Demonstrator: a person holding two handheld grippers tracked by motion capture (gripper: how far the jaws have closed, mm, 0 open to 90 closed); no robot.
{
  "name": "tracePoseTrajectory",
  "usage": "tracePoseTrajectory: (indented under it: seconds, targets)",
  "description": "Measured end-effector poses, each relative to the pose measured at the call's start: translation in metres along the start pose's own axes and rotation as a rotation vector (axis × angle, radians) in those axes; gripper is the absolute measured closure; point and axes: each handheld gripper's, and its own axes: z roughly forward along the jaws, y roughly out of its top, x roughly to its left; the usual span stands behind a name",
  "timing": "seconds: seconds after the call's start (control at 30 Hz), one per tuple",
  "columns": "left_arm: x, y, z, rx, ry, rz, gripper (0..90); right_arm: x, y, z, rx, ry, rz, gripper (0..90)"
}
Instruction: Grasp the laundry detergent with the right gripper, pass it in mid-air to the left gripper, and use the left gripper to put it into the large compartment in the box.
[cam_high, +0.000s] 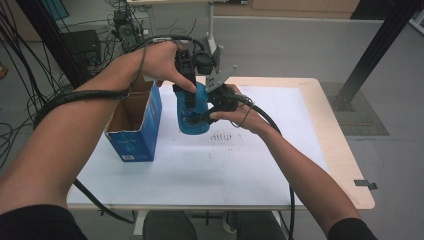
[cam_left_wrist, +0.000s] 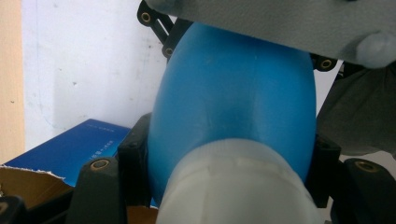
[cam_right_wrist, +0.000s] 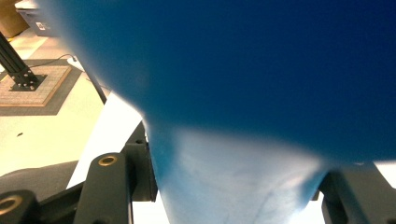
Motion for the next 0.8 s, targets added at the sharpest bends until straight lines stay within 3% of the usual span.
tracePoseTrajectory:
  seconds: [0.2, 0.23, 0.27, 0.3, 0.37, 0.4, 0.43, 0.5, 0.57, 0.6, 0.63, 0.67, 0.7, 0.73, 0.77, 0.8]
  targets:
    - [0.001, 0.000, 0.000, 0.006, -0.008, -0.018, 36.7, 0.001, 0.000, 0.000, 0.002, -0.005, 0.002, 40.2]
    - [0.002, 0.000, 0.000, 0.014, -0.007, -0.031, 36.7, 0.003, 0.000, -0.001, 0.013, -0.013, 0.009, 34.2]
    - [0.002, 0.000, 0.000, 0.014, -0.007, -0.031, 36.7, 0.003, 0.000, -0.001, 0.013, -0.013, 0.009, 34.2]
    - [0.004, -0.001, 0.000, 0.023, 0.003, -0.053, 36.7, 0.004, -0.001, -0.004, 0.032, -0.026, 0.073, 18.6]
    - [0.005, -0.002, -0.001, 0.026, 0.004, -0.062, 36.7, 0.005, -0.002, -0.009, 0.047, -0.036, 0.086, 17.8]
    - [0.007, -0.004, -0.001, 0.030, 0.007, -0.086, 36.7, 0.006, -0.004, -0.013, 0.049, -0.034, 0.101, 16.0]
    - [0.011, -0.008, -0.005, 0.026, 0.010, -0.127, 36.7, 0.007, -0.008, -0.024, 0.050, -0.063, 0.148, 10.5]
    - [0.012, -0.010, -0.006, 0.024, 0.009, -0.144, 36.7, 0.008, -0.011, -0.032, 0.056, -0.082, 0.165, 9.9]
    - [0.020, -0.017, -0.017, 0.008, 0.006, -0.234, 36.8, 0.010, -0.018, -0.049, 0.107, -0.121, 0.200, 8.7]
    - [0.020, -0.017, -0.017, 0.008, 0.006, -0.234, 36.7, 0.010, -0.018, -0.049, 0.107, -0.121, 0.200, 8.7]
    - [0.024, -0.024, -0.027, -0.015, 0.013, -0.309, 36.7, 0.011, -0.023, -0.061, 0.158, -0.142, 0.214, 8.7]
    - [0.024, -0.024, -0.027, -0.015, 0.013, -0.309, 36.7, 0.011, -0.023, -0.061, 0.158, -0.142, 0.214, 8.7]
    - [0.025, -0.026, -0.031, -0.016, 0.015, -0.328, 36.7, 0.013, -0.028, -0.074, 0.194, -0.167, 0.219, 8.7]
    - [0.028, -0.030, -0.037, -0.022, 0.020, -0.363, 36.7, 0.014, -0.030, -0.082, 0.208, -0.180, 0.227, 8.6]
    - [0.033, -0.038, -0.050, -0.032, 0.028, -0.442, 36.8, 0.015, -0.033, -0.089, 0.223, -0.197, 0.227, 8.0]
    - [0.033, -0.038, -0.050, -0.032, 0.028, -0.442, 36.7, 0.015, -0.033, -0.089, 0.223, -0.197, 0.227, 8.0]
